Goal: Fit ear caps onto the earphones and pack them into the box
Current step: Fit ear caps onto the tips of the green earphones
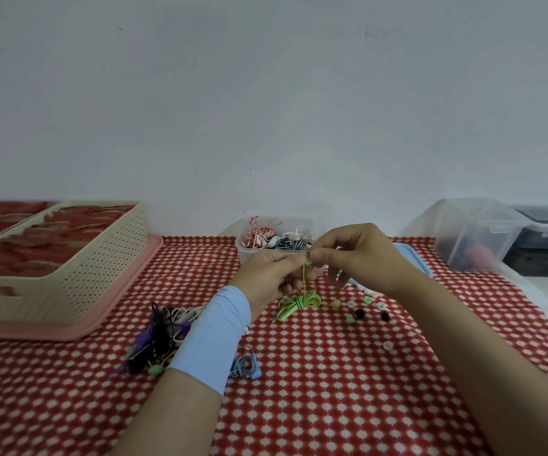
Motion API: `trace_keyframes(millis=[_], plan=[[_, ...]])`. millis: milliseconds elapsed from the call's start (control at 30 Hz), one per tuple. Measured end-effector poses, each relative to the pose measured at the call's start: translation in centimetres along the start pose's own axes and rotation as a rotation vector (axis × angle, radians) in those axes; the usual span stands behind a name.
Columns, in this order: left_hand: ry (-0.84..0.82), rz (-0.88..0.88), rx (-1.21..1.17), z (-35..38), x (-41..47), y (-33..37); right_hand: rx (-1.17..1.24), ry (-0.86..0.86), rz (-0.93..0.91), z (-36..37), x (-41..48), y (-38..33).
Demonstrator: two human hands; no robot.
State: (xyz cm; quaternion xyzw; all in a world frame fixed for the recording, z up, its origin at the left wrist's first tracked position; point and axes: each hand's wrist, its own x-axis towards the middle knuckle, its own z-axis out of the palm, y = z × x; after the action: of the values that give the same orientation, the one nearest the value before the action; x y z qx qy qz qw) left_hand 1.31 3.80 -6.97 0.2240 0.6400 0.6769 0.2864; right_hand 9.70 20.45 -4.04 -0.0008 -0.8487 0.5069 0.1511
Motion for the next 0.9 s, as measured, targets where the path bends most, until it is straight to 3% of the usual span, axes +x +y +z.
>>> trace_keyframes(millis=[500, 700, 900], plan=[[-0.04, 0.042, 0.023, -0.5, -0.1, 0.1, 0.268, -0.152, 0.193, -1.1, -0.2, 0.4], [-0.093, 0.08, -0.007, 0.1, -0.3, 0.0, 0.486, -0.205, 0.315, -0.9, 0.0, 1.0], [-0.067, 0.14, 0.043, 0.0, -0.3, -0.4, 0.465, -0.256, 0.338, -0.6, 0.0, 0.9]])
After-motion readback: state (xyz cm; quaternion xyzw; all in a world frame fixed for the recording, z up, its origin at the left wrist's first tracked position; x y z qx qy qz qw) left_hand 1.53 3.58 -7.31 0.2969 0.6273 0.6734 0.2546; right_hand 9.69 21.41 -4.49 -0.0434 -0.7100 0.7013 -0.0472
